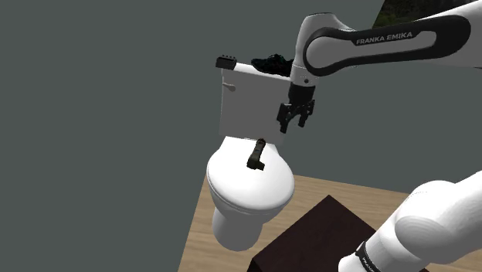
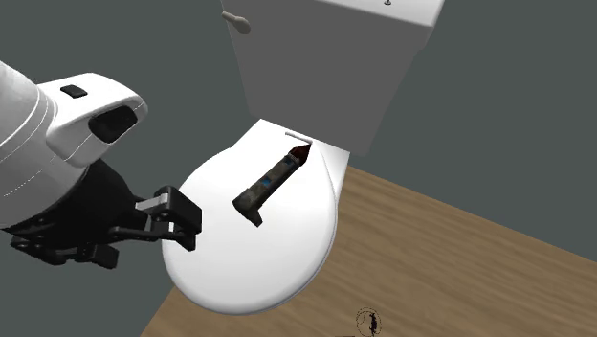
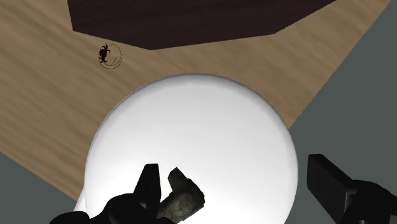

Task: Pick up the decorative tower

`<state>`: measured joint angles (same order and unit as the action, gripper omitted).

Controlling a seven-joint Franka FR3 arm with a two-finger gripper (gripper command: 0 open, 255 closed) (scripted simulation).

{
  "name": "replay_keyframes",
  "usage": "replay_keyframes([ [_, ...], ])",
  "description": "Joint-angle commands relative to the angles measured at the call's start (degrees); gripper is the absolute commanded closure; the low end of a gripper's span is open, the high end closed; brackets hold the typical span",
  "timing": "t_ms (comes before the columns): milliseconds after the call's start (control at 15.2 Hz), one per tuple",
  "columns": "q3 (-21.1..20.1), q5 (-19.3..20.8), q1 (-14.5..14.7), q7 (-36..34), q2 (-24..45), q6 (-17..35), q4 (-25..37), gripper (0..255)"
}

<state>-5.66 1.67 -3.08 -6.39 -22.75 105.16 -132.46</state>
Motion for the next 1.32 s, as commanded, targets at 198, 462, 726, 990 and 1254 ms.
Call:
replay_keyframes([
  [198,-1.2,2.6,-1.8,-7.0,9.9,6.9,2.4,0],
  [462,-1.5,5.4,-2.9,-12.9,18.4,11.1,6.0,0],
  [726,-1.0,8.3,-3.6,-18.5,27.0,14.1,10.8,0],
  [990,0.2,11.0,-3.8,-23.7,35.6,16.1,16.6,0],
  [1254,2.0,12.9,-3.8,-28.1,44.0,17.0,23.4,0],
])
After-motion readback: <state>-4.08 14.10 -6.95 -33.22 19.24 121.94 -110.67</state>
